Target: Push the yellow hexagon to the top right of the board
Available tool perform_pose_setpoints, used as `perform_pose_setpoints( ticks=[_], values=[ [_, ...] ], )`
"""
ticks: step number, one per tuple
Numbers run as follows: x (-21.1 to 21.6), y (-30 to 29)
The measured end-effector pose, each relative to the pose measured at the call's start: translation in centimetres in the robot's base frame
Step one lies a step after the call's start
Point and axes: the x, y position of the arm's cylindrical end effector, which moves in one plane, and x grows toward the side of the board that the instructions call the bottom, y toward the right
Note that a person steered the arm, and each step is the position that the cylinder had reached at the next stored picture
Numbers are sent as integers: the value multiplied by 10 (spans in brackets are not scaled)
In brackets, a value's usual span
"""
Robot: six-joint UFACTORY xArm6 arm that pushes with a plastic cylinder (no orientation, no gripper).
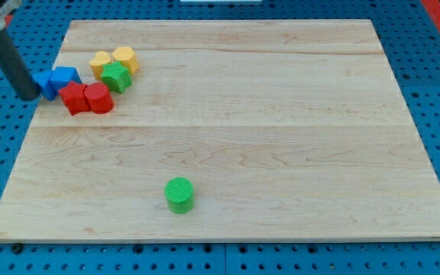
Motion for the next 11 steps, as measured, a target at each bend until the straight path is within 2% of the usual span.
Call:
perform_pose_setpoints(
  ticks=[1, 2, 4, 6, 7, 10, 11],
  values=[
    [-23, 11],
    [-23, 54],
    [-76, 100],
    [-80, 169],
    [-106, 203],
    [-114, 321],
    [-123, 377]
  ],
)
